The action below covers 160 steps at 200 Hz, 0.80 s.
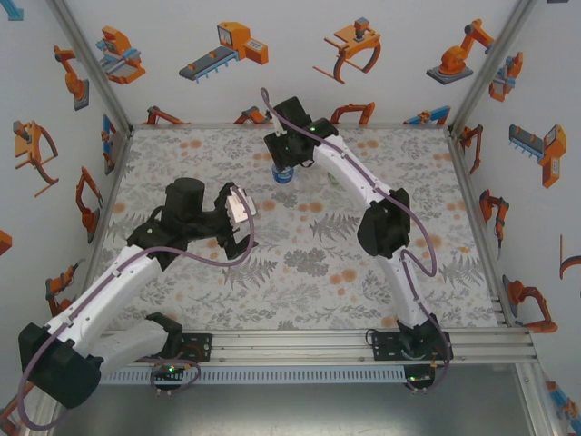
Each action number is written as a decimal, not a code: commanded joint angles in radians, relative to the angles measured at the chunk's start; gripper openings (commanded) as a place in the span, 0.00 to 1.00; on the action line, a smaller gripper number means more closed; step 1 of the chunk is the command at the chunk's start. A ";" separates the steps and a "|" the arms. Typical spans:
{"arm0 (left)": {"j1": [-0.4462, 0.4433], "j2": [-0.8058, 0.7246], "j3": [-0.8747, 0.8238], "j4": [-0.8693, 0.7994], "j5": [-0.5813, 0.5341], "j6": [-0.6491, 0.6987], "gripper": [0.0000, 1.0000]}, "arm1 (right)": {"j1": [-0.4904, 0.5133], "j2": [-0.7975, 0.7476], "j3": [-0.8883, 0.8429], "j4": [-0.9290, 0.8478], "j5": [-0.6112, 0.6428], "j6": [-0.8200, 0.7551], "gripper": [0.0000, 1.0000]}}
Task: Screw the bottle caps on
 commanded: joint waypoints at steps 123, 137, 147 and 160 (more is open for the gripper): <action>0.002 0.050 0.037 0.050 -0.120 -0.202 0.97 | -0.028 -0.605 -0.592 0.178 0.167 -0.010 0.77; 0.003 0.044 0.005 0.088 -0.187 -0.258 0.97 | -0.046 -0.688 -0.709 0.207 0.195 -0.012 0.80; 0.005 0.039 -0.024 0.118 -0.241 -0.286 0.97 | -0.065 -0.750 -0.790 0.230 0.215 -0.017 0.83; 0.010 0.038 -0.070 0.163 -0.307 -0.312 0.97 | -0.092 -0.825 -0.913 0.277 0.247 -0.034 0.88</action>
